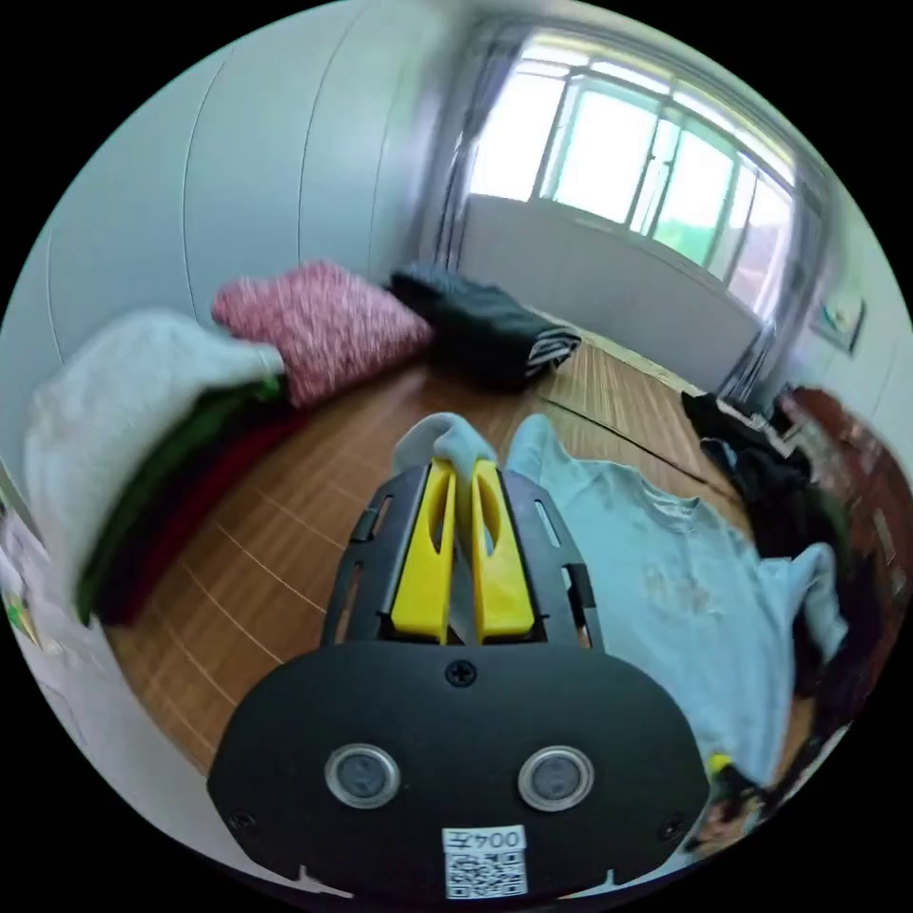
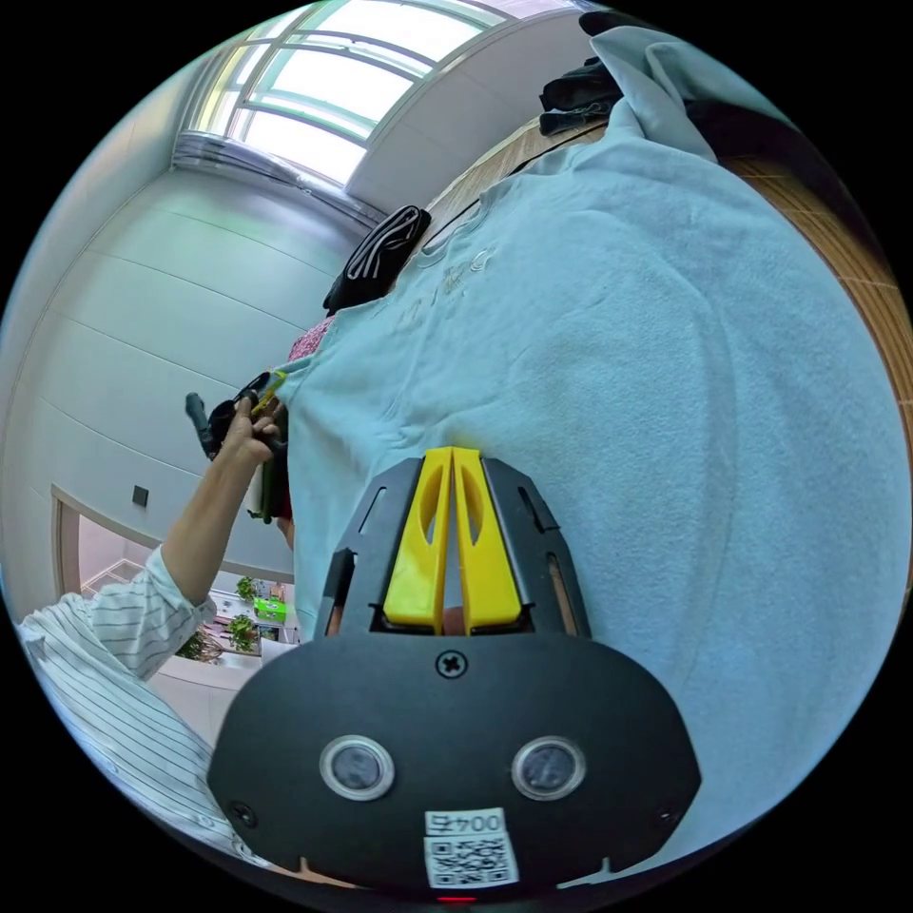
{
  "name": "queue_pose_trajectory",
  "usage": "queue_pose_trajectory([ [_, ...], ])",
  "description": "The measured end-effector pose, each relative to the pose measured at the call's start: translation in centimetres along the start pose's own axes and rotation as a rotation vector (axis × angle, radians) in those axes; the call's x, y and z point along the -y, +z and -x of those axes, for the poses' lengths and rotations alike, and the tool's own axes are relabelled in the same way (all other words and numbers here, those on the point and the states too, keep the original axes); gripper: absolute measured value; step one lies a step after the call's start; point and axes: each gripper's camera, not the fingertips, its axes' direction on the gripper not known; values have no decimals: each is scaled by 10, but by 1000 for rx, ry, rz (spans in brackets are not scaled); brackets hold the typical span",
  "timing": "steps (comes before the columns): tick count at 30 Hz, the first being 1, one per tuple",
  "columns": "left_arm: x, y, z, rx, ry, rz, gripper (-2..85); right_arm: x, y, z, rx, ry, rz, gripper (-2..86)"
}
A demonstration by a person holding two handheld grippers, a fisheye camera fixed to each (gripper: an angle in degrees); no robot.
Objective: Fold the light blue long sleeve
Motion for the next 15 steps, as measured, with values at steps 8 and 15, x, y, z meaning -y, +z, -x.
queue_pose_trajectory([
  [8,-125,12,-89,508,618,-43,67,-1,-4,-7,-2,3,1,-8],
  [15,-132,-42,37,109,-7,-82,105,-2,-7,-12,2,5,1,-8],
])
